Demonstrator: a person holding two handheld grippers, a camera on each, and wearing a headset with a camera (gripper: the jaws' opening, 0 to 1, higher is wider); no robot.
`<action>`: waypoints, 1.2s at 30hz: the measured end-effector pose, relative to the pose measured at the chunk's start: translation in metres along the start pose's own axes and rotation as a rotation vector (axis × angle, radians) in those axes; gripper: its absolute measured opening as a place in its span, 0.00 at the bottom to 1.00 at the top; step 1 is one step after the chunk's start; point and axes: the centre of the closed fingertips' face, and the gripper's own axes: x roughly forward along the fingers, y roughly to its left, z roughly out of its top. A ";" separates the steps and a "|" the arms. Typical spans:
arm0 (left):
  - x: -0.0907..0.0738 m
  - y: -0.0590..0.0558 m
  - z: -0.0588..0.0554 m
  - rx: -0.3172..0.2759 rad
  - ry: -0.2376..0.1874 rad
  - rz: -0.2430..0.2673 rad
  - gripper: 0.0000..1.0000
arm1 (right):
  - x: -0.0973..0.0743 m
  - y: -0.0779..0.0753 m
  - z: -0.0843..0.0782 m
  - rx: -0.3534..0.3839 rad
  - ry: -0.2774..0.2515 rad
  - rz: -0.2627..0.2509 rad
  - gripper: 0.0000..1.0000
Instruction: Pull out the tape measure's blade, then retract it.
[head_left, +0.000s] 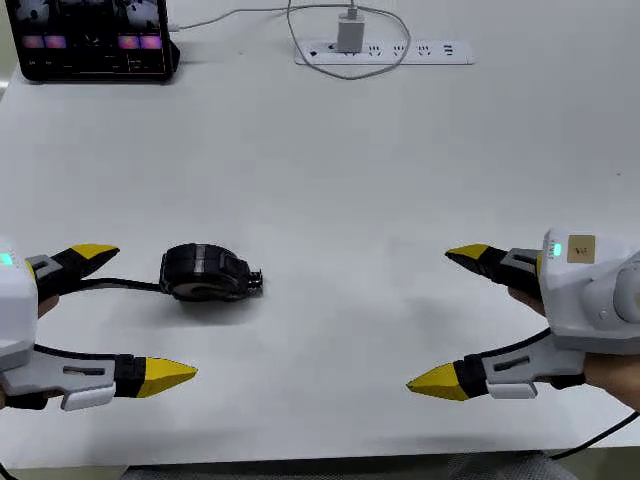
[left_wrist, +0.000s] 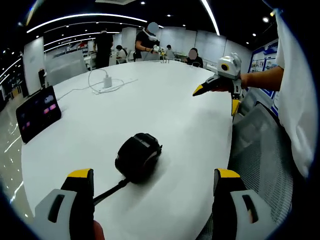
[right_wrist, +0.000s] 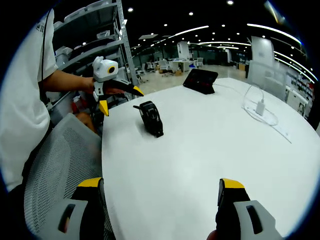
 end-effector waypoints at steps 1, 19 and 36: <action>0.001 0.000 0.000 0.002 -0.002 -0.001 0.98 | 0.002 0.000 -0.001 -0.005 0.002 0.001 0.94; 0.018 0.008 -0.003 0.107 0.054 -0.029 0.93 | 0.036 -0.004 0.004 -0.062 0.003 0.027 0.89; 0.029 0.025 -0.003 0.216 0.127 -0.071 0.84 | 0.057 -0.008 0.009 -0.107 0.029 0.055 0.85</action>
